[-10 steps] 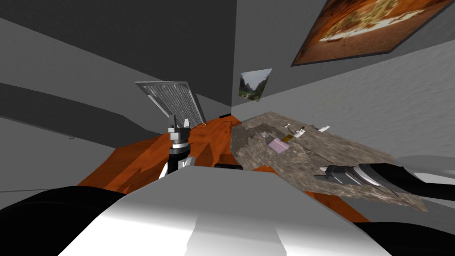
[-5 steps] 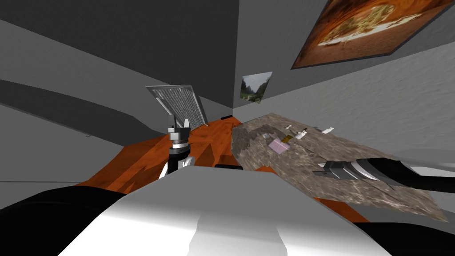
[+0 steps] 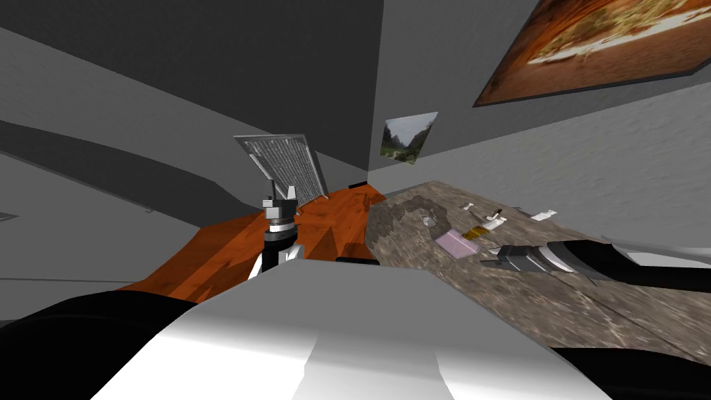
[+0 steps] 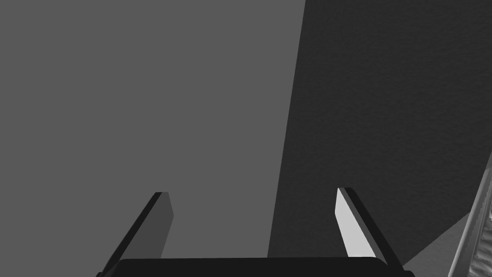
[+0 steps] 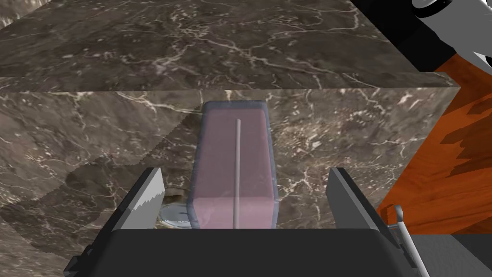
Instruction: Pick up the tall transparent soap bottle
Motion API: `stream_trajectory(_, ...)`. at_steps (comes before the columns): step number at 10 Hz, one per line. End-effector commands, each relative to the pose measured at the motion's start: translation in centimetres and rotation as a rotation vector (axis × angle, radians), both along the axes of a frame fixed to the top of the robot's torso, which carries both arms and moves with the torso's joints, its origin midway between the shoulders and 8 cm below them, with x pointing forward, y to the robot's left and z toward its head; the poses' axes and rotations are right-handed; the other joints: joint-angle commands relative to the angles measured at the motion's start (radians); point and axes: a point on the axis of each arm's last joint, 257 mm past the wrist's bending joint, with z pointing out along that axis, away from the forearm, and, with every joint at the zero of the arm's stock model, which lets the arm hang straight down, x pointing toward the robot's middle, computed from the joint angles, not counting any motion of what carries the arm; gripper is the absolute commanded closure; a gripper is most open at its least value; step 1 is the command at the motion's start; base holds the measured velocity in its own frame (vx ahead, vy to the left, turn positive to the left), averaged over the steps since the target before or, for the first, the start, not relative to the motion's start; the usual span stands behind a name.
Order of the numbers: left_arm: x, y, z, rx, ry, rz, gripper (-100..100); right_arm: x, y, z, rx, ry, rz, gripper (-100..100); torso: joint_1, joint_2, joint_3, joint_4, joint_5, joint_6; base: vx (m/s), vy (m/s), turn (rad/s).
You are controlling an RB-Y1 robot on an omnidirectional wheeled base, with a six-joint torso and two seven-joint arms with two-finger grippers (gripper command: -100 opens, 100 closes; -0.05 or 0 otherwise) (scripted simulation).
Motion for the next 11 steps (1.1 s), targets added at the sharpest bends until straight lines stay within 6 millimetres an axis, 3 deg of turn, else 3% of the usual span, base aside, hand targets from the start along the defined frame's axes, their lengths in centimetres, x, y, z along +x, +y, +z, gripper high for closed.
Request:
stream_trajectory(1,0.0,0.0,0.0,0.0,0.0,0.0,0,0.5,0.5,0.2,0.01,-0.012,0.004,-100,0.0,0.0,0.0,0.0,0.0,0.0,0.132,0.064,0.083)
stream_trajectory(2,0.0,0.0,0.0,0.0,0.0,0.0,0,0.4,0.3,0.2,0.007,-0.007,0.001,-100,-0.001,0.002,0.001,0.0,0.0,0.0,0.04,0.023,0.01)
stream_trajectory(3,0.0,0.0,0.0,0.0,0.0,0.0,0,0.4,0.4,0.2,0.007,-0.008,0.002,0,-0.004,0.007,0.004,0.002,-0.001,0.001,0.011,0.005,0.001)
stream_trajectory(4,0.0,0.0,0.0,0.0,0.0,0.0,0,-0.4,-0.3,-0.5,0.008,-0.011,-0.035,-100,-0.005,0.01,0.006,0.002,-0.001,0.001,-0.05,0.0,0.265)
stream_trajectory(7,0.0,0.0,0.0,0.0,0.0,0.0,0,-1.8,-1.4,-1.8,0.009,-0.013,-0.098,-100,-0.01,0.015,0.009,0.003,-0.005,-0.002,-0.086,-0.016,0.234)
stream_trajectory(9,0.0,0.0,0.0,0.0,0.0,0.0,0,-1.6,-1.3,-1.8,0.01,-0.012,-0.095,-100,-0.009,0.013,0.007,0.003,-0.005,-0.001,-0.037,0.0,0.034)
stream_trajectory(10,0.0,0.0,0.0,0.0,0.0,0.0,0,-1.6,-1.3,-1.8,0.01,-0.013,-0.095,100,-0.009,0.011,0.006,0.002,-0.005,-0.001,0.0,0.0,0.0)
stream_trajectory(11,0.0,0.0,0.0,0.0,0.0,0.0,0,-1.6,-1.4,-1.7,0.007,-0.014,-0.096,100,-0.009,0.01,0.005,0.002,-0.005,-0.001,0.0,0.0,0.0)
